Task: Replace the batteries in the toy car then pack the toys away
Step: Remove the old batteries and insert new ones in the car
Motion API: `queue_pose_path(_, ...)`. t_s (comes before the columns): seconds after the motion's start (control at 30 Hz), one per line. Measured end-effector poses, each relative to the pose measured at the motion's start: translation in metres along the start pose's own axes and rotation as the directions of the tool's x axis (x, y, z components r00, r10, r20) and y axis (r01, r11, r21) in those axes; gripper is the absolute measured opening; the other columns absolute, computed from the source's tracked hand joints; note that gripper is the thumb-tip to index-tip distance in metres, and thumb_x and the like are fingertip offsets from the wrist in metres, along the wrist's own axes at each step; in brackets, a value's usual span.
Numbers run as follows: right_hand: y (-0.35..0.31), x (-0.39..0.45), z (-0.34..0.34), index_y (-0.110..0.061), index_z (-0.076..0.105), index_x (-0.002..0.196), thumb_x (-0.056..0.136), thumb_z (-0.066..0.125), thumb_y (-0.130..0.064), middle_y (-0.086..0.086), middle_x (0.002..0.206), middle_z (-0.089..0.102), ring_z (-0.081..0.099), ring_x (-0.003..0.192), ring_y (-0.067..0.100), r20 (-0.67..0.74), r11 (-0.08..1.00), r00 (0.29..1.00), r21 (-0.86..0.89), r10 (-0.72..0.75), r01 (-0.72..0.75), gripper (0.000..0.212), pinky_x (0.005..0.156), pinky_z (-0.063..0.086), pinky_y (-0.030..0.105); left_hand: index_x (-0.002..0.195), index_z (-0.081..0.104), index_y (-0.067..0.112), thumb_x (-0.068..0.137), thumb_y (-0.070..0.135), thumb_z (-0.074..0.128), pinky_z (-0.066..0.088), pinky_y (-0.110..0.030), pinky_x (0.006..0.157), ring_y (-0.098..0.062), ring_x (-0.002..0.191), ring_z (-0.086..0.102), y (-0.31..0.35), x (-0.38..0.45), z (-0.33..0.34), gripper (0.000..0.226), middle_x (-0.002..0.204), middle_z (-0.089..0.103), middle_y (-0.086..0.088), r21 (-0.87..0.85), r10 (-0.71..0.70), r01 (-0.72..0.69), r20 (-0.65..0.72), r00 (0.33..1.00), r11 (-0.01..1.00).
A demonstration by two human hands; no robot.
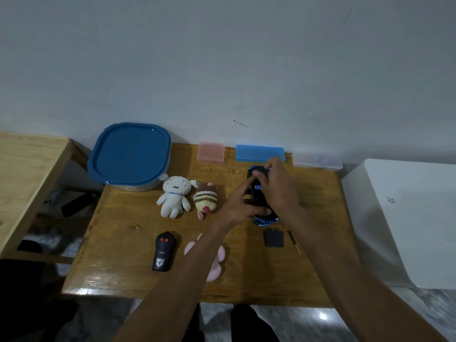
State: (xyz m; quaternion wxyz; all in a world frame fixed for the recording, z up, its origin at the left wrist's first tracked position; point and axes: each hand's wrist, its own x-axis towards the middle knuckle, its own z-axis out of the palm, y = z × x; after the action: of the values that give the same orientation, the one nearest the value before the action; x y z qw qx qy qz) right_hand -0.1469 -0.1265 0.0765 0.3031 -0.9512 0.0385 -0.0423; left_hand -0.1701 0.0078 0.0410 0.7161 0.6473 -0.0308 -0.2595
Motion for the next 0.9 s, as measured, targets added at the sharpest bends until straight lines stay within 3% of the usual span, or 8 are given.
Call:
queue_pose_path(0.1, 0.002, -0.001, 0.003, -0.022, 0.040, 0.098, 0.098, 0.057, -0.044, -0.004, 0.084, 0.055, 0.055, 0.070, 0.015, -0.008, 0.999, 1.000, -0.041, 0.001, -0.001, 0.028, 0.052, 0.034, 0.023, 0.128, 0.048, 0.057, 0.076, -0.003, 0.084, 0.057, -0.050, 0.098, -0.029, 0.125, 0.060, 0.000, -0.001, 0.000, 0.087, 0.133, 0.059, 0.010, -0.016, 0.003, -0.003, 0.001, 1.000, 1.000)
queue_pose_path(0.2, 0.001, -0.002, -0.001, -0.020, 0.042, 0.101, 0.100, 0.055, -0.042, -0.006, 0.086, 0.052, 0.051, 0.071, 0.009, 0.031, 1.000, 0.999, -0.023, -0.007, 0.008, 0.025, 0.053, 0.031, 0.017, 0.146, 0.043, 0.048, 0.075, -0.001, 0.085, 0.059, -0.049, 0.095, -0.030, 0.127, 0.059, -0.001, 0.000, -0.004, 0.096, 0.141, 0.054, 0.004, -0.026, -0.009, 0.008, -0.014, 1.000, 1.000)
queue_pose_path(0.3, 0.005, 0.003, -0.010, -0.019, 0.045, 0.103, 0.097, 0.060, -0.025, -0.004, 0.090, 0.054, 0.053, 0.075, 0.007, 0.155, 0.995, 0.987, 0.086, 0.027, -0.041, 0.017, 0.057, 0.036, 0.017, 0.155, 0.036, 0.039, 0.075, -0.004, 0.085, 0.060, -0.048, 0.092, -0.029, 0.127, 0.059, 0.000, 0.003, -0.008, 0.103, 0.147, 0.049, -0.002, -0.050, -0.031, 0.030, -0.032, 0.999, 0.998)
queue_pose_path(0.4, 0.008, 0.004, -0.018, -0.021, 0.048, 0.105, 0.089, 0.064, -0.009, 0.001, 0.103, 0.057, 0.059, 0.089, 0.016, 0.276, 0.977, 0.959, 0.177, 0.066, -0.118, 0.025, 0.064, 0.046, 0.022, 0.156, 0.035, 0.036, 0.074, -0.008, 0.084, 0.060, -0.048, 0.093, -0.027, 0.123, 0.061, 0.002, 0.005, -0.011, 0.105, 0.139, 0.053, 0.000, -0.058, -0.042, 0.039, -0.052, 0.998, 0.998)
queue_pose_path(0.5, 0.009, 0.002, -0.022, -0.023, 0.057, 0.104, 0.087, 0.071, -0.007, -0.006, 0.105, 0.058, 0.059, 0.092, 0.008, 0.255, 0.965, 0.966, 0.242, 0.042, -0.105, 0.028, 0.067, 0.047, 0.017, 0.157, 0.035, 0.034, 0.075, -0.010, 0.082, 0.060, -0.046, 0.093, -0.026, 0.118, 0.064, 0.004, 0.006, -0.013, 0.104, 0.137, 0.054, 0.001, -0.067, -0.047, 0.043, -0.061, 0.997, 0.997)
queue_pose_path(0.63, 0.013, 0.000, -0.024, -0.024, 0.066, 0.098, 0.084, 0.078, -0.012, -0.015, 0.097, 0.062, 0.059, 0.088, -0.003, 0.187, 0.960, 0.982, 0.280, -0.023, -0.031, 0.022, 0.065, 0.044, 0.007, 0.156, 0.035, 0.036, 0.075, -0.009, 0.082, 0.059, -0.049, 0.094, -0.027, 0.118, 0.065, 0.005, 0.007, -0.016, 0.104, 0.142, 0.054, -0.002, -0.067, -0.043, 0.038, -0.065, 0.997, 0.997)
queue_pose_path(0.8, 0.012, 0.000, -0.022, -0.023, 0.074, 0.113, 0.087, 0.075, -0.021, -0.002, 0.106, 0.072, 0.064, 0.095, 0.014, 0.211, 0.977, 0.955, 0.084, -0.211, 0.197, 0.026, 0.083, 0.052, 0.032, 0.155, 0.037, 0.033, 0.074, -0.011, 0.082, 0.057, -0.050, 0.097, -0.027, 0.123, 0.061, 0.007, 0.006, -0.017, 0.102, 0.145, 0.052, -0.004, -0.043, -0.018, 0.017, -0.033, 0.999, 0.999)
queue_pose_path(0.9, 0.012, 0.001, -0.019, -0.022, 0.072, 0.114, 0.088, 0.073, -0.024, 0.000, 0.106, 0.072, 0.065, 0.092, 0.019, 0.214, 0.946, 0.930, -0.058, -0.300, 0.319, 0.027, 0.078, 0.053, 0.035, 0.155, 0.039, 0.030, 0.073, -0.012, 0.083, 0.057, -0.049, 0.098, -0.027, 0.128, 0.058, 0.006, 0.006, -0.017, 0.102, 0.143, 0.054, -0.005, -0.020, -0.014, 0.014, -0.027, 1.000, 1.000)
